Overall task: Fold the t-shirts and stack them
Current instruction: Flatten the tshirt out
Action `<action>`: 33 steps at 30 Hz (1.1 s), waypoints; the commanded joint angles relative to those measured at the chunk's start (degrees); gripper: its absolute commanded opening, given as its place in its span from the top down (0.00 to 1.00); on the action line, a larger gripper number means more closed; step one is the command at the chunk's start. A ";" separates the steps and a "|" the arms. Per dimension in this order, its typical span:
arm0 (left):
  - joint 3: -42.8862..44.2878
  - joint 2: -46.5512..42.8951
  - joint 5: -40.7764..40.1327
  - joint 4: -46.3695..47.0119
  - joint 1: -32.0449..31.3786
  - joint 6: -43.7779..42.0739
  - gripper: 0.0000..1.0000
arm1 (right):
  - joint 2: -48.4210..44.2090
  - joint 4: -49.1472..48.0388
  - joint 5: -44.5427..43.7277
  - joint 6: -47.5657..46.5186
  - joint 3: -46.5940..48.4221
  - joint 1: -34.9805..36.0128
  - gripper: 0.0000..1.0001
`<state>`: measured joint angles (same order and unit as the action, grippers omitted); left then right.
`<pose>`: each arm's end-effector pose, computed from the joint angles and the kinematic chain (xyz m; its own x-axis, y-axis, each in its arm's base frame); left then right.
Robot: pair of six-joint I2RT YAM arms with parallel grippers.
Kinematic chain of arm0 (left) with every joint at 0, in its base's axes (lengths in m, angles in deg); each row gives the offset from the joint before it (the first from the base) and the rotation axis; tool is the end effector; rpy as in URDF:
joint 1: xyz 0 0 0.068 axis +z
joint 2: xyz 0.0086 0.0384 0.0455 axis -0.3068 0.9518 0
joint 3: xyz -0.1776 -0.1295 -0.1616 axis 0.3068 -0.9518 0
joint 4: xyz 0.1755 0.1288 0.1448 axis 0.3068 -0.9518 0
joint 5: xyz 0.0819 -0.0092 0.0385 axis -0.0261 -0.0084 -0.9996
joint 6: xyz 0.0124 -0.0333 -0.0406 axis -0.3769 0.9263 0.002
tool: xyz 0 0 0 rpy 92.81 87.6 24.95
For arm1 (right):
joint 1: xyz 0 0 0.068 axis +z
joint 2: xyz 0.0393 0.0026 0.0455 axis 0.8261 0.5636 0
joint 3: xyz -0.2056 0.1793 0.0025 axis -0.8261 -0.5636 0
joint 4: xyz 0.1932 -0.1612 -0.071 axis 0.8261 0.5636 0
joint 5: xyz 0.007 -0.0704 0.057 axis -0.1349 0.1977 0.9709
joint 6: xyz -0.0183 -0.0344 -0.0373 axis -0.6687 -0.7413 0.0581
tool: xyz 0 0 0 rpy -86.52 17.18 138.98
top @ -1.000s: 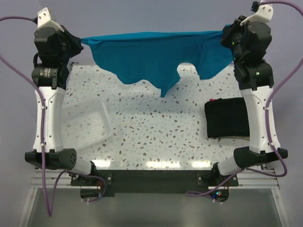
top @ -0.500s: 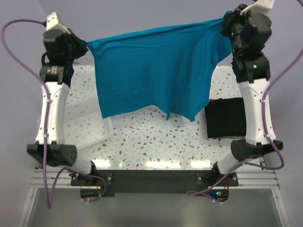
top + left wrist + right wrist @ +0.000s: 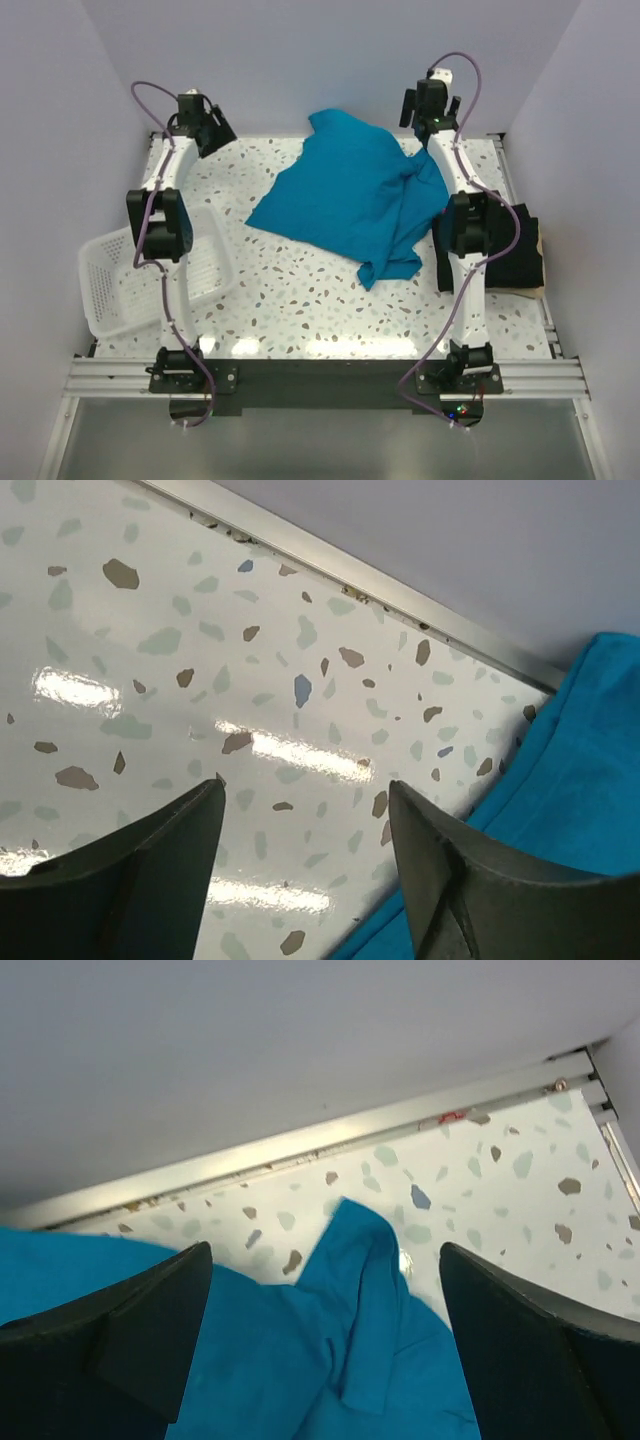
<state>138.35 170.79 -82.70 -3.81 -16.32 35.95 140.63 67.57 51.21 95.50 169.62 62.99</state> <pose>0.5386 0.0127 0.2506 -0.5277 -0.5434 -0.6529 -0.3122 0.8389 -0.4459 0.5656 0.0574 0.2897 -0.3674 0.1003 -0.9247 0.3252 0.9453 -0.0267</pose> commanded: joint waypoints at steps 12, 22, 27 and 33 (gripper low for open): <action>-22.55 -17.81 -5.31 -1.37 -13.22 -3.25 0.36 | -27.68 -1.39 13.23 6.29 -27.61 2.64 0.01; -28.78 -17.90 -20.07 -11.40 -14.81 -2.19 0.41 | -40.96 -0.06 21.59 14.56 -46.52 4.84 0.02; -31.33 -17.89 -19.47 -11.14 -14.81 -2.02 0.42 | -46.06 0.29 22.38 15.53 -54.60 4.84 0.02; -33.36 -15.88 -16.04 -8.32 -14.81 -1.14 0.47 | -50.63 1.34 23.78 16.93 -60.06 4.84 0.03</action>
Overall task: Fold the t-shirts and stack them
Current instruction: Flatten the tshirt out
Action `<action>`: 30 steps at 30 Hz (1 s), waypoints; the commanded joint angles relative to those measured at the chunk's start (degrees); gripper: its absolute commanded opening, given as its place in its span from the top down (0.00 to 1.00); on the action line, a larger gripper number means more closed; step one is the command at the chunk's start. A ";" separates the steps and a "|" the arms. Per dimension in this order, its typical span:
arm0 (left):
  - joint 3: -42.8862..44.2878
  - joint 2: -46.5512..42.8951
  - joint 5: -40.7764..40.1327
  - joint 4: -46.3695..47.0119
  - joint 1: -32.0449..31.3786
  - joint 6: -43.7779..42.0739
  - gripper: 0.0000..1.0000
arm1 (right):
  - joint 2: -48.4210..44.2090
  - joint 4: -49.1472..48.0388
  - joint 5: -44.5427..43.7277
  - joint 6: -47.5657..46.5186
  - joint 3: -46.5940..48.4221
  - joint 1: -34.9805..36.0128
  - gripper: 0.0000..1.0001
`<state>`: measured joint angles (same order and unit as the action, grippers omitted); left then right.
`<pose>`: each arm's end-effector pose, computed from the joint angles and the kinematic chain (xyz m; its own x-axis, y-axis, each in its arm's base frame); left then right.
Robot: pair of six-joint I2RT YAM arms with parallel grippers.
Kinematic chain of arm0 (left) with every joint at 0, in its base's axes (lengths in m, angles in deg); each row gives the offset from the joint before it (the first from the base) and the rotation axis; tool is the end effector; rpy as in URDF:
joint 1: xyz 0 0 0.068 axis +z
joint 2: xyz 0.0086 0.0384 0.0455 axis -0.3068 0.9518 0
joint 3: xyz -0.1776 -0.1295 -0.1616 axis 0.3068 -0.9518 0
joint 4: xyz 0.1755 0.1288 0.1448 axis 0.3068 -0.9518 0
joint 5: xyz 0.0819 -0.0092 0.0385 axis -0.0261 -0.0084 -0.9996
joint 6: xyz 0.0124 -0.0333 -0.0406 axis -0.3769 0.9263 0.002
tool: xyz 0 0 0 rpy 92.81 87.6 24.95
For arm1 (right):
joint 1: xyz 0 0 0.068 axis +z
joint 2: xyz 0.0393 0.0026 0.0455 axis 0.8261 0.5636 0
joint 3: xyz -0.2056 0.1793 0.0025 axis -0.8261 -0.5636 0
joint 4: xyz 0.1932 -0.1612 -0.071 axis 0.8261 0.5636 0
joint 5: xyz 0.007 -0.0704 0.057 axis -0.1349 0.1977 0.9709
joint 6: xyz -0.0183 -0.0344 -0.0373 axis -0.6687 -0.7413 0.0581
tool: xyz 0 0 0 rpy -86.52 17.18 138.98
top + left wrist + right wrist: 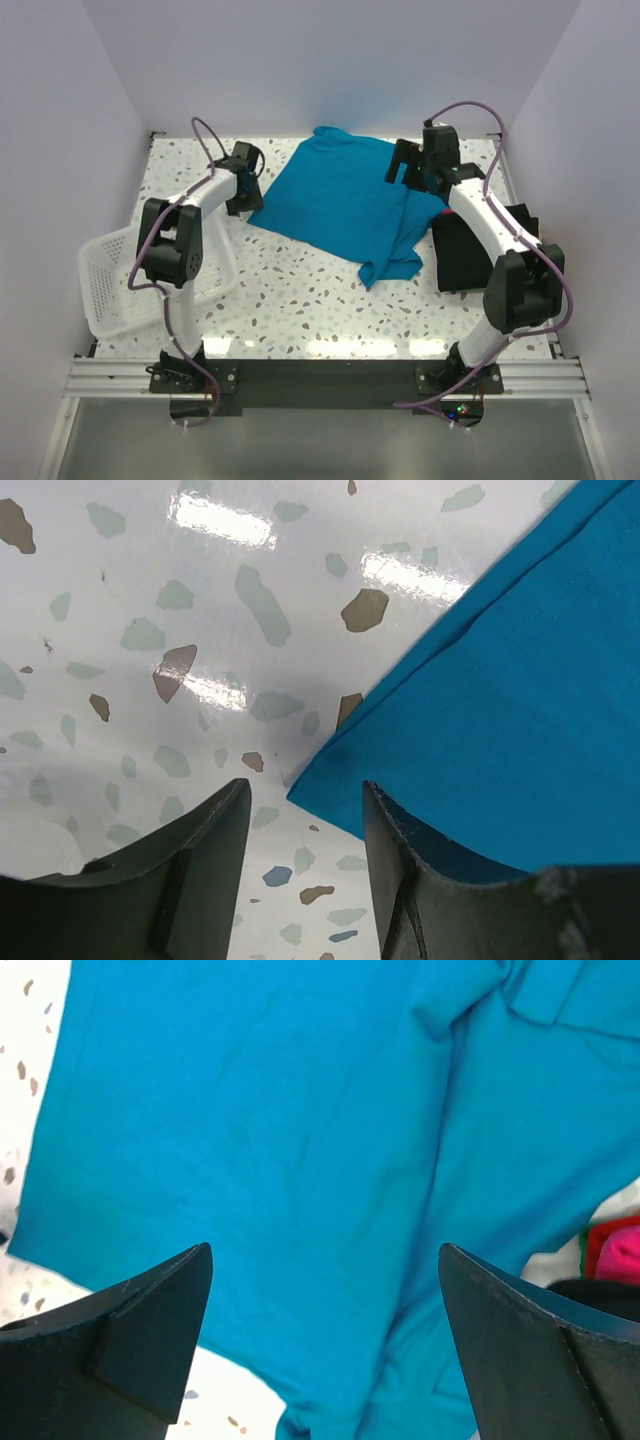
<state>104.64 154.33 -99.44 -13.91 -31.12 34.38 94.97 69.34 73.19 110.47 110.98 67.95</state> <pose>0.4183 -0.0898 0.1872 -0.8255 -0.3108 -0.4711 -0.3387 0.9405 -0.0270 0.3737 0.0794 0.3051 -0.6386 0.2808 -0.7165 0.0949 0.9527 0.2888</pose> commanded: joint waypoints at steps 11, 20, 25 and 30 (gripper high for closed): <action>-1.94 1.29 2.11 1.42 0.07 0.79 0.50 | -9.54 1.24 1.62 2.40 -7.57 0.05 0.04; -4.05 1.90 4.48 2.56 0.07 1.14 0.71 | -11.74 3.09 1.80 1.61 -11.27 0.84 0.04; -4.05 1.12 6.68 4.93 0.60 1.58 0.96 | -13.50 5.90 2.68 -1.11 -15.39 3.21 0.07; 0.07 -0.03 6.95 6.07 4.81 2.72 1.00 | -15.87 9.14 4.52 -2.52 -21.54 4.53 0.17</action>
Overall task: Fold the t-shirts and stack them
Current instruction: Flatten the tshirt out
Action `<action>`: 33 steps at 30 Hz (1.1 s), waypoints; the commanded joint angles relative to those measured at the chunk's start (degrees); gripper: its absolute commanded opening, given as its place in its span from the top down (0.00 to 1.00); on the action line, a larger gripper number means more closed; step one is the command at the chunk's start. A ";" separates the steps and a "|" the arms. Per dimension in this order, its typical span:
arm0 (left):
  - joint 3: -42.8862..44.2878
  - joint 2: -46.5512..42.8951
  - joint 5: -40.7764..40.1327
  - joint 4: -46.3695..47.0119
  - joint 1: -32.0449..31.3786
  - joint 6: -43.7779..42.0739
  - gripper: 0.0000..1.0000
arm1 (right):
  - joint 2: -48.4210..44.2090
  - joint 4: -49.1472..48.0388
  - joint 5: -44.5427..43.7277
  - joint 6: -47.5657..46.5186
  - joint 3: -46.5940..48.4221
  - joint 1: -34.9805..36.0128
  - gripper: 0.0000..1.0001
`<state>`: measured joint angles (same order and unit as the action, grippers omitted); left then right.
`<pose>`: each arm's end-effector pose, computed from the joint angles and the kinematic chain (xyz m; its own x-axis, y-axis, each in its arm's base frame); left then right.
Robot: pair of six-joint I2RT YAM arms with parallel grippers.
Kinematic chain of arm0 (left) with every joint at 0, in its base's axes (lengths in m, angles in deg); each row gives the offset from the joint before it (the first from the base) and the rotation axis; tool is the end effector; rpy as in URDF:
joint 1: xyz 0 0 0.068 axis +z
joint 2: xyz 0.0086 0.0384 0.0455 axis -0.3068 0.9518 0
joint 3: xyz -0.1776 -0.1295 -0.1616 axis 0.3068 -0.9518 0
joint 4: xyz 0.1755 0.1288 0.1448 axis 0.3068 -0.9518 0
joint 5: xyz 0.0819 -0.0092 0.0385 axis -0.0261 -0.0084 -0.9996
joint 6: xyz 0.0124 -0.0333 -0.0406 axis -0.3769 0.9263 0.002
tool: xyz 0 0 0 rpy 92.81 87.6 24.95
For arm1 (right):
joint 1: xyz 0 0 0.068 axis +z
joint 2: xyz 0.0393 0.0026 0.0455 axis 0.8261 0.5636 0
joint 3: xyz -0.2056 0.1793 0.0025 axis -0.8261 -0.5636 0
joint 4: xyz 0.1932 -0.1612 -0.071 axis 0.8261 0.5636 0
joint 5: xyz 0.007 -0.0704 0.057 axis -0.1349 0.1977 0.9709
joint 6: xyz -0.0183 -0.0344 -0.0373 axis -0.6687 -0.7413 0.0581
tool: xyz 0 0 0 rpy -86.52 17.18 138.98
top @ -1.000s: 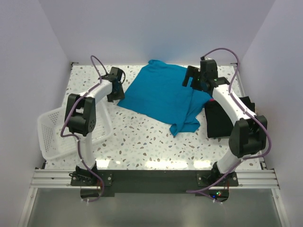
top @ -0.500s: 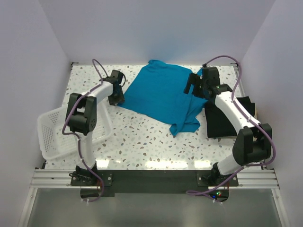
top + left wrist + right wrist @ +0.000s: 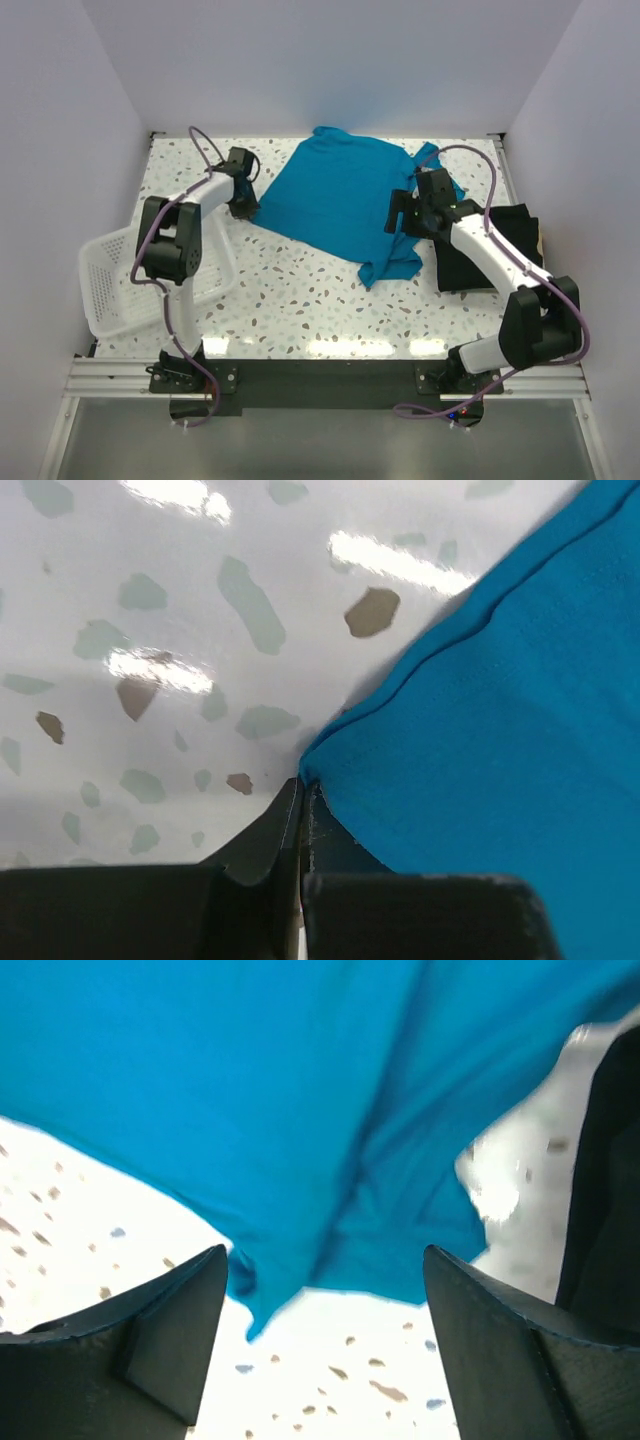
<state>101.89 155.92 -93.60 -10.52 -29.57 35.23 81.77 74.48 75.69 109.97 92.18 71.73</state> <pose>0.4195 -0.0819 0.1642 -0.8415 -0.3507 -0.4110 -0.3394 0.9350 -0.1030 0.2937 0.0843 0.2648 -0.7861 0.1928 -0.5873 0.0470 0.9660 0.2543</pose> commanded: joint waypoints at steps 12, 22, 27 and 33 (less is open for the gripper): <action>4.95 -1.71 6.39 6.29 7.84 3.10 1.00 | 2.14 2.44 0.97 -0.35 -10.40 1.02 0.29; 5.91 -2.33 7.26 6.30 9.07 2.31 1.00 | 9.19 2.52 1.24 1.14 -8.82 1.02 0.44; 6.44 -2.77 7.53 6.56 9.59 1.69 1.00 | 11.12 1.56 2.47 1.06 -8.47 0.93 0.75; 7.58 -2.86 7.44 6.12 11.44 0.73 1.00 | 5.27 13.65 2.38 0.62 -2.41 0.93 1.00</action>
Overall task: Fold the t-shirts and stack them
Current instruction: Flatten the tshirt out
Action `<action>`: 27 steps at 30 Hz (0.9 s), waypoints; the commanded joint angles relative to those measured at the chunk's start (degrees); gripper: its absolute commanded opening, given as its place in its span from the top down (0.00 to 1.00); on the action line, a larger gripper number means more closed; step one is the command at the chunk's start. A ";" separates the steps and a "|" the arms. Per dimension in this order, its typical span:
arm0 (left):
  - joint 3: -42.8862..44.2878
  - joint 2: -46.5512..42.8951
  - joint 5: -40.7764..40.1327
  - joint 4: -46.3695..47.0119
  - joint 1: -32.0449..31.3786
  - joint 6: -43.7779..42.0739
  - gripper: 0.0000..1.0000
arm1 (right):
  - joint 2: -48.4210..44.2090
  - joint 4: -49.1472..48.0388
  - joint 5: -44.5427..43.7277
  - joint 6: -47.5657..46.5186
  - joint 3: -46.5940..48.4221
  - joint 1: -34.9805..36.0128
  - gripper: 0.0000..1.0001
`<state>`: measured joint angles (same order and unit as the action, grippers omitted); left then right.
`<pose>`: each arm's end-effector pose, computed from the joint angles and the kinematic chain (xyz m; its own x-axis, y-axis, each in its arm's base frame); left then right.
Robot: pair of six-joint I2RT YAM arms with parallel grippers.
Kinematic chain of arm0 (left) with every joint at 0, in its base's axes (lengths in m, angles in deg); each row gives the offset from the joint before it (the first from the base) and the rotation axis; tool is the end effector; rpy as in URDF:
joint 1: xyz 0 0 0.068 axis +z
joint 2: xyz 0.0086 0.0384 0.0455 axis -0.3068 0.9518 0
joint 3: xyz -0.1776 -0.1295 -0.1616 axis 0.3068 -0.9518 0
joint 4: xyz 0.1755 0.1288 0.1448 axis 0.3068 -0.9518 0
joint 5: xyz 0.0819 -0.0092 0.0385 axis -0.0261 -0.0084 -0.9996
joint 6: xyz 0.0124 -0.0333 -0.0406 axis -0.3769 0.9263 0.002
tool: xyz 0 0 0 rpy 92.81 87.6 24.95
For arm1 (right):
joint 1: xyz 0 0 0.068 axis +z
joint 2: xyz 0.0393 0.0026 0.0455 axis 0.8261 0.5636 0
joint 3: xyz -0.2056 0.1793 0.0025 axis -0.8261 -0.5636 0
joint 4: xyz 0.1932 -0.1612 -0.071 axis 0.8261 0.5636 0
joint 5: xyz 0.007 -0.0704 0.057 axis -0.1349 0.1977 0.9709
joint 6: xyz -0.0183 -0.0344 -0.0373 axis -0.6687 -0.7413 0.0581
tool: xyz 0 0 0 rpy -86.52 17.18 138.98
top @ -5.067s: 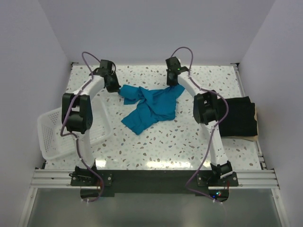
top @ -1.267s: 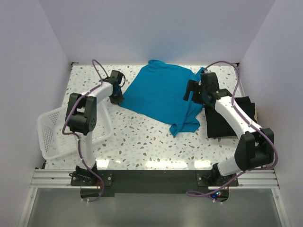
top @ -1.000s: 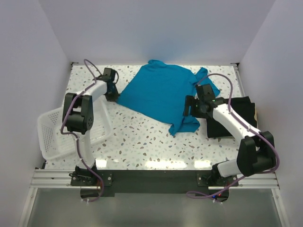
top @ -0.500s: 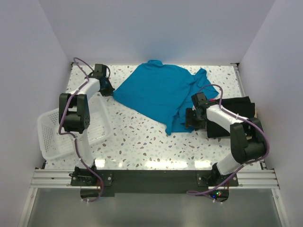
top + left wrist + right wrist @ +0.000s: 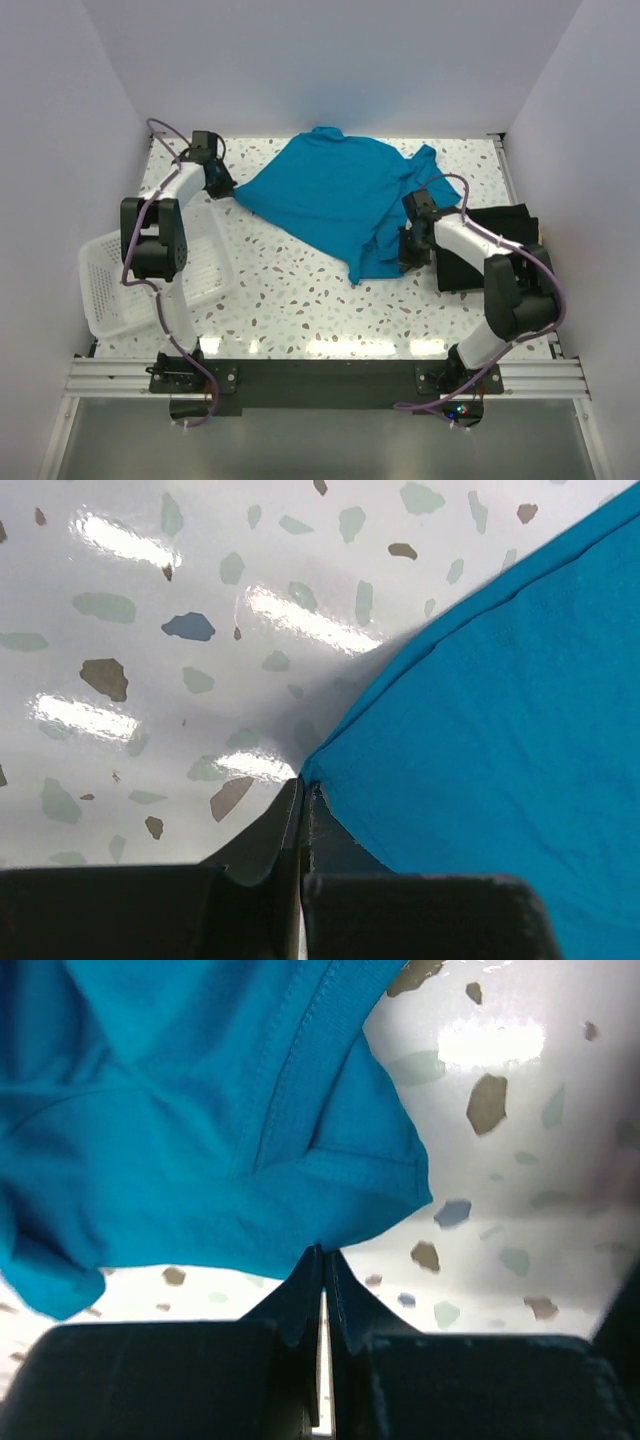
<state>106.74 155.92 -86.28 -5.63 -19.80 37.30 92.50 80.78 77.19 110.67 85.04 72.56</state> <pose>0.4497 -0.0148 0.1933 -0.7109 -0.5258 -0.4670 -0.4337 0.8505 -0.2975 0.2813 0.0861 0.1698 -0.9614 0.1407 -0.2365 0.1121 0.9851 0.1302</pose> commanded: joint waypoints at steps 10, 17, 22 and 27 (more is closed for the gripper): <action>2.47 -1.45 2.66 0.87 5.54 -2.67 1.00 | -15.35 20.32 -5.61 1.15 10.91 -0.16 0.68; 2.03 -0.05 6.00 2.10 5.54 -2.49 1.00 | -11.39 11.80 1.11 0.63 5.20 -0.60 0.48; 1.85 0.31 6.89 2.19 5.45 -2.93 1.00 | -11.47 6.96 6.85 -3.15 4.04 2.38 0.46; 1.32 0.04 6.89 2.28 5.45 -3.28 1.00 | -6.13 4.32 6.41 -3.77 3.16 5.72 0.46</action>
<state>107.38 155.95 -80.58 -5.04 -14.29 35.73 82.80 88.86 81.76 108.44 88.14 77.04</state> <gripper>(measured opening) 0.018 0.533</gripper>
